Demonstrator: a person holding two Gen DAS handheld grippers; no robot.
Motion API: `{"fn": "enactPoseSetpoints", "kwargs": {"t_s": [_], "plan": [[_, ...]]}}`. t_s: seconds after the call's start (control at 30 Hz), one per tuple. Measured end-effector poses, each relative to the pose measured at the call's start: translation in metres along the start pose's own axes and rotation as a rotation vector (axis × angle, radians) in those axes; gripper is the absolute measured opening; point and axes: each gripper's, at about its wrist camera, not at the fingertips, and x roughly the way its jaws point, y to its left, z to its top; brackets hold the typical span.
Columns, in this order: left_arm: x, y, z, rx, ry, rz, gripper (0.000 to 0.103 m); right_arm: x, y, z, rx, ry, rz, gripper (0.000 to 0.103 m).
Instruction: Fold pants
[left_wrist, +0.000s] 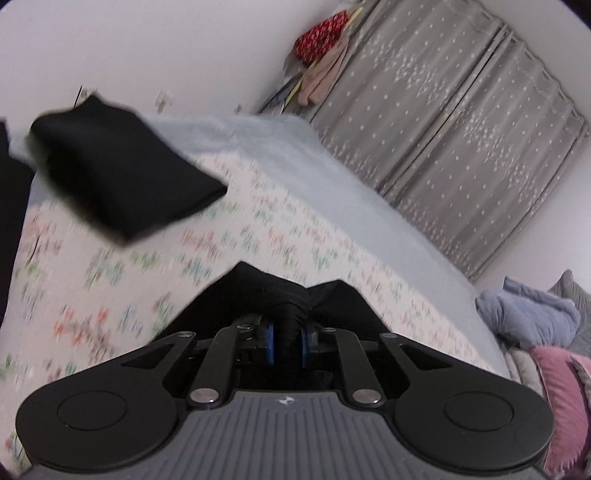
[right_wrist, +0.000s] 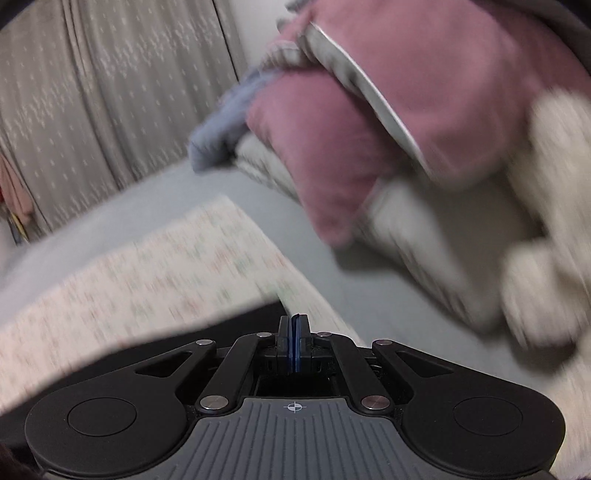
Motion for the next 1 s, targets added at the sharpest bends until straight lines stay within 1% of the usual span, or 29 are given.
{"fn": "enactPoseSetpoints", "kwargs": {"t_s": [0.07, 0.17, 0.2, 0.23, 0.27, 0.33, 0.4, 0.47, 0.53, 0.6, 0.77, 0.8, 0.83, 0.9, 0.93, 1.0], "plan": [[-0.001, 0.006, -0.008, 0.024, 0.027, 0.016, 0.000, 0.000, -0.009, -0.015, -0.013, 0.036, -0.018, 0.000], [-0.012, 0.014, -0.020, 0.050, 0.046, 0.021, 0.002, -0.017, -0.009, -0.025, -0.056, 0.029, -0.036, 0.000], [-0.015, 0.018, -0.022, 0.046, 0.045, 0.021, 0.008, -0.024, -0.008, -0.025, -0.057, 0.016, -0.036, 0.000], [-0.017, 0.022, -0.024, 0.026, 0.050, 0.025, 0.012, -0.032, -0.007, -0.026, -0.046, 0.006, -0.032, 0.000], [-0.017, 0.027, -0.024, 0.000, 0.059, 0.027, 0.013, -0.037, -0.007, -0.028, -0.038, 0.007, -0.026, 0.000], [-0.018, 0.037, -0.024, -0.041, 0.084, 0.020, 0.023, -0.037, -0.003, -0.036, -0.069, 0.042, -0.047, 0.000], [-0.020, 0.045, -0.023, -0.074, 0.088, 0.029, 0.028, -0.030, -0.006, -0.051, -0.094, 0.085, -0.084, 0.001], [-0.028, 0.052, -0.026, -0.093, 0.079, 0.022, 0.029, -0.029, -0.016, -0.058, -0.054, 0.116, -0.082, 0.001], [-0.038, 0.056, -0.029, -0.122, 0.072, 0.011, 0.030, -0.039, -0.021, -0.055, -0.031, 0.085, -0.070, 0.001], [-0.043, 0.060, -0.030, -0.157, 0.070, 0.007, 0.030, -0.045, -0.022, -0.054, -0.037, 0.063, -0.075, 0.001], [-0.067, 0.066, -0.030, -0.211, 0.011, 0.019, 0.032, -0.050, -0.022, -0.056, -0.037, 0.068, -0.085, 0.001], [-0.070, 0.066, -0.031, -0.218, 0.014, 0.011, 0.032, -0.049, -0.022, -0.056, -0.040, 0.072, -0.088, 0.002], [-0.072, 0.067, -0.032, -0.219, 0.032, -0.004, 0.032, -0.048, -0.021, -0.057, -0.047, 0.079, -0.091, 0.002], [-0.070, 0.065, -0.038, -0.217, 0.103, -0.013, 0.034, -0.049, -0.019, -0.062, -0.065, 0.090, -0.106, 0.009], [-0.068, 0.067, -0.042, -0.234, 0.135, -0.012, 0.035, -0.050, -0.019, -0.064, -0.074, 0.095, -0.116, 0.009], [-0.062, 0.076, -0.049, -0.341, 0.185, -0.044, 0.038, -0.052, -0.016, -0.065, -0.087, 0.094, -0.119, 0.010]]}}
